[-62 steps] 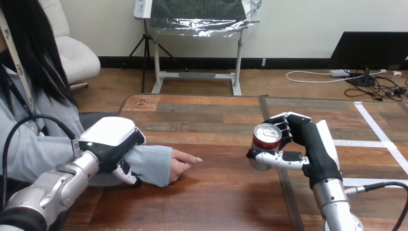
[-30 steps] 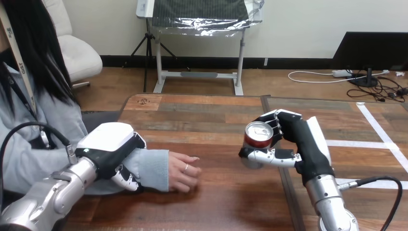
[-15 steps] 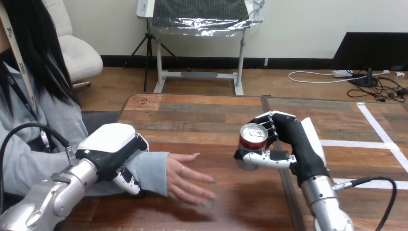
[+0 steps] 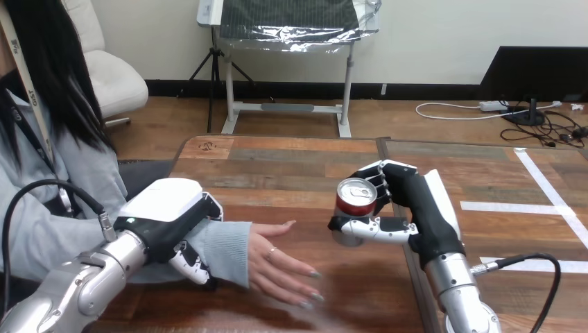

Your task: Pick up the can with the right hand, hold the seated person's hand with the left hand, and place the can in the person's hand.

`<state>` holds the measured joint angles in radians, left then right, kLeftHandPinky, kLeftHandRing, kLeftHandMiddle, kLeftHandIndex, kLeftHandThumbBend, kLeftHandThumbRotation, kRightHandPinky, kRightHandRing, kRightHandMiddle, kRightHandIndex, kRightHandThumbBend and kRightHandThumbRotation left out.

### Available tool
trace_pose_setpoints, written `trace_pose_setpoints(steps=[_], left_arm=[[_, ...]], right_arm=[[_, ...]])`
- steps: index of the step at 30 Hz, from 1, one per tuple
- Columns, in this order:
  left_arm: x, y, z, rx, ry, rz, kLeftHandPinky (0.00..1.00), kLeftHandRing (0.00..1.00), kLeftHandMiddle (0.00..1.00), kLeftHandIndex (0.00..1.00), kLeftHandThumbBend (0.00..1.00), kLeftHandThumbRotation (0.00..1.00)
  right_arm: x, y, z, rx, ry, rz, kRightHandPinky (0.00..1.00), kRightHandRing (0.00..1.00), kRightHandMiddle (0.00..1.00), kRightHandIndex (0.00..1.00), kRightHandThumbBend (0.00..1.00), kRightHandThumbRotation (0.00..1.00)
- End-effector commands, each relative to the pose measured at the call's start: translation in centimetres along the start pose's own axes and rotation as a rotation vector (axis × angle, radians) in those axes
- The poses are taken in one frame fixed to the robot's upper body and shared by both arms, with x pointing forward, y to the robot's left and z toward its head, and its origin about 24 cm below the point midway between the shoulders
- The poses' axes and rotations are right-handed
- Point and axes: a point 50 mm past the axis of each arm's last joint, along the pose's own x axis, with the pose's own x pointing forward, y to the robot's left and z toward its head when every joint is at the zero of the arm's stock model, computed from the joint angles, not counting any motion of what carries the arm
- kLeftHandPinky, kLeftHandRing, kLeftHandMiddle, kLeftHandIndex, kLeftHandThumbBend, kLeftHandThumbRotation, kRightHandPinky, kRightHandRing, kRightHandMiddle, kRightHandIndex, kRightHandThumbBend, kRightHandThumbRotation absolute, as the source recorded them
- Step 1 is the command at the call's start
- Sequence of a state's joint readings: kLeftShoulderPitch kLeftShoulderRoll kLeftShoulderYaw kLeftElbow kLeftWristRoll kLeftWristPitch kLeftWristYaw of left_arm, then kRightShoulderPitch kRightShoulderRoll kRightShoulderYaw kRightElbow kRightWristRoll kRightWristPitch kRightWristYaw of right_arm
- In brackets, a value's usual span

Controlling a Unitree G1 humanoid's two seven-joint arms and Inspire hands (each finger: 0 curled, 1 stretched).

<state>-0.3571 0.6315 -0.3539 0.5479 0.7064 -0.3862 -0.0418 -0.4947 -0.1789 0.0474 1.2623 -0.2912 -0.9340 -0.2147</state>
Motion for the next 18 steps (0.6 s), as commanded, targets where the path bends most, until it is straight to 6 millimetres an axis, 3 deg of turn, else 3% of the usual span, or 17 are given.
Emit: trace_pose_setpoints(steps=[1,18], left_arm=[[0.9,6.1,2.3,0.033,-0.116,0.231,0.21,0.27,0.33,0.36,0.95,0.0],[0.6,7.2,3.2,0.043,-0.151,0.282,0.22,0.27,0.32,0.35,0.97,0.0]], right_arm=[[4.2,-0.4,4.6,-0.008,-0.205,-0.033,0.37,0.42,0.49,0.5,0.82,0.0],[4.1,1.2,5.2,0.085,-0.227,0.0,0.36,0.42,0.49,0.5,0.79,0.0]])
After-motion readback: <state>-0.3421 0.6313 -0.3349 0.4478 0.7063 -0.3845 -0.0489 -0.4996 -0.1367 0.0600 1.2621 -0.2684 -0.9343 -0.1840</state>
